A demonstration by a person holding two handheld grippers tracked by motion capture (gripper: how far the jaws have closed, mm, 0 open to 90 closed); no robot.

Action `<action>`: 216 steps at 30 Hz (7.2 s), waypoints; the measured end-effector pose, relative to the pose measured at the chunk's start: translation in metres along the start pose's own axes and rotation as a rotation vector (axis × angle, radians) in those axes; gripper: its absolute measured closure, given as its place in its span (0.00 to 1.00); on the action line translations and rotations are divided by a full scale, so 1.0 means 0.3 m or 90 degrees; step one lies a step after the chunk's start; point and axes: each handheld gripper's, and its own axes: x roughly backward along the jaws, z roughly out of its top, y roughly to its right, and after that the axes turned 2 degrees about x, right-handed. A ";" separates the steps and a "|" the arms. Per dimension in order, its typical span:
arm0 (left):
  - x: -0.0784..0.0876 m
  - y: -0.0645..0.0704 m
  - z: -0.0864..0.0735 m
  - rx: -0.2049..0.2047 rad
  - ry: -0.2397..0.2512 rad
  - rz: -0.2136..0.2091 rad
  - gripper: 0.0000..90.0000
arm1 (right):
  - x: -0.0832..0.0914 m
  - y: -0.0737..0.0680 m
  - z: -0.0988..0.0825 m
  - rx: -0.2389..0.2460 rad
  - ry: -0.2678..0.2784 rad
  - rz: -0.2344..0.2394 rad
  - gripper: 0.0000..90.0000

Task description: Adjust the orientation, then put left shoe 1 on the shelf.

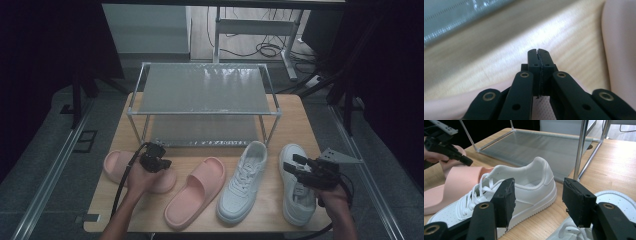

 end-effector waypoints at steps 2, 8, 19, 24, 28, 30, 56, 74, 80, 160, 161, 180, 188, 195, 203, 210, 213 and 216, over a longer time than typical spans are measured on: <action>0.011 0.005 -0.022 -0.004 0.000 -0.001 1.00 | 0.000 -0.002 0.001 0.000 0.000 0.001 0.49; 0.043 0.014 -0.090 -0.006 0.012 -0.009 1.00 | -0.001 -0.007 0.002 0.004 0.000 0.002 0.49; 0.078 0.026 -0.167 -0.001 0.029 -0.011 0.99 | -0.006 -0.008 0.000 0.005 -0.003 0.002 0.49; 0.094 0.024 -0.200 0.007 0.038 -0.014 0.99 | -0.008 -0.011 0.000 0.005 -0.005 0.002 0.49; 0.110 0.021 -0.230 0.010 0.040 -0.012 0.99 | -0.005 -0.012 0.001 0.005 -0.003 0.004 0.49; 0.123 0.020 -0.253 0.013 0.041 -0.008 0.99 | -0.002 -0.013 0.003 0.003 0.002 0.013 0.49; 0.357 -0.086 -0.313 0.068 0.165 0.041 1.00 | -0.005 -0.012 0.001 0.003 -0.001 0.007 0.49; 0.214 -0.548 -0.237 0.184 0.137 0.122 1.00 | -0.016 -0.005 -0.006 -0.001 -0.009 0.003 0.49; 0.150 -0.609 -0.214 0.181 0.123 0.111 1.00 | -0.014 -0.002 -0.008 -0.001 -0.010 -0.001 0.49; 0.316 -0.378 -0.249 0.113 0.242 0.067 0.99 | -0.012 -0.005 -0.009 -0.002 -0.010 0.000 0.49; 0.329 -0.371 -0.264 0.114 0.246 0.068 0.99 | -0.012 -0.005 -0.009 -0.002 -0.010 0.000 0.49; 0.391 -0.122 -0.451 0.065 0.254 0.028 0.96 | -0.007 -0.010 -0.007 -0.001 -0.009 -0.001 0.49; 0.348 -0.025 -0.466 0.066 0.233 0.022 0.67 | 0.000 -0.008 -0.006 -0.001 -0.004 -0.002 0.49; 0.311 0.047 -0.455 0.044 0.215 0.007 0.63 | 0.000 -0.008 -0.007 -0.002 -0.004 -0.004 0.49; 0.230 0.085 -0.448 0.042 0.184 -0.001 0.62 | -0.001 -0.015 -0.005 0.002 -0.005 -0.002 0.49; 0.202 0.090 -0.434 0.038 0.181 0.019 0.61 | 0.005 -0.017 -0.002 0.003 -0.001 -0.002 0.49; 0.191 0.088 -0.421 0.036 0.179 0.026 0.62 | 0.003 -0.011 -0.005 0.001 -0.003 -0.003 0.49; 0.187 0.083 -0.408 0.038 0.183 0.030 0.62 | 0.003 -0.012 -0.005 0.002 -0.002 -0.004 0.49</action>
